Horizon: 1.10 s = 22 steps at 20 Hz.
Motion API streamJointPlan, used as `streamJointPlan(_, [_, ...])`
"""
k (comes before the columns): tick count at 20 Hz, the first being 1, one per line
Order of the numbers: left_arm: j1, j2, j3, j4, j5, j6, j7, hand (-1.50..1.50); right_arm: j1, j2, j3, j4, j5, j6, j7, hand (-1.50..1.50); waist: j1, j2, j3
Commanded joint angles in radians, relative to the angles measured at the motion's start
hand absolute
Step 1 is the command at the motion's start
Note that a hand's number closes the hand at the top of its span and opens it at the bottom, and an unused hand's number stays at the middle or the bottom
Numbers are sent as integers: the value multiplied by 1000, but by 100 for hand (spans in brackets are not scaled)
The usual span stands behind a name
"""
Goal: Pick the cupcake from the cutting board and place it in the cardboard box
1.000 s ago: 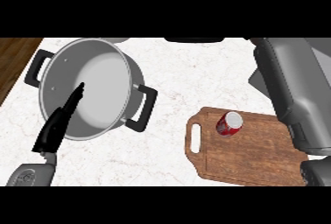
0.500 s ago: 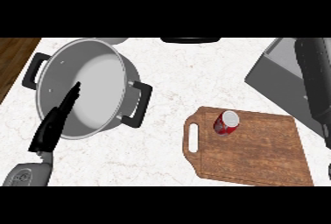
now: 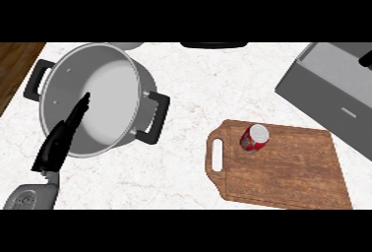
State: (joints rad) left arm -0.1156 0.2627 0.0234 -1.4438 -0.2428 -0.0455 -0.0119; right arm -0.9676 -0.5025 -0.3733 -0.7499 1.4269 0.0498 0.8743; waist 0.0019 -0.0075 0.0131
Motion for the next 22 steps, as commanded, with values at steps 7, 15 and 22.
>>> streamJointPlan(7, [1, -66, -24, 61, -24, 28, -11, 0, 137, 3, -180, 100, -243, -122, -268, -150, 3, 15, -12])
streamJointPlan(15, [26, -30, -5, 33, -13, -10, -20, 0, 135, 45, -307, 7, -420, -495, -521, -150, 9, 16, -10])
streamJointPlan(22, [-28, -54, 2, 79, -26, 6, -12, 0, 121, 18, -452, 56, -638, -576, -666, -150, 3, 16, -11])
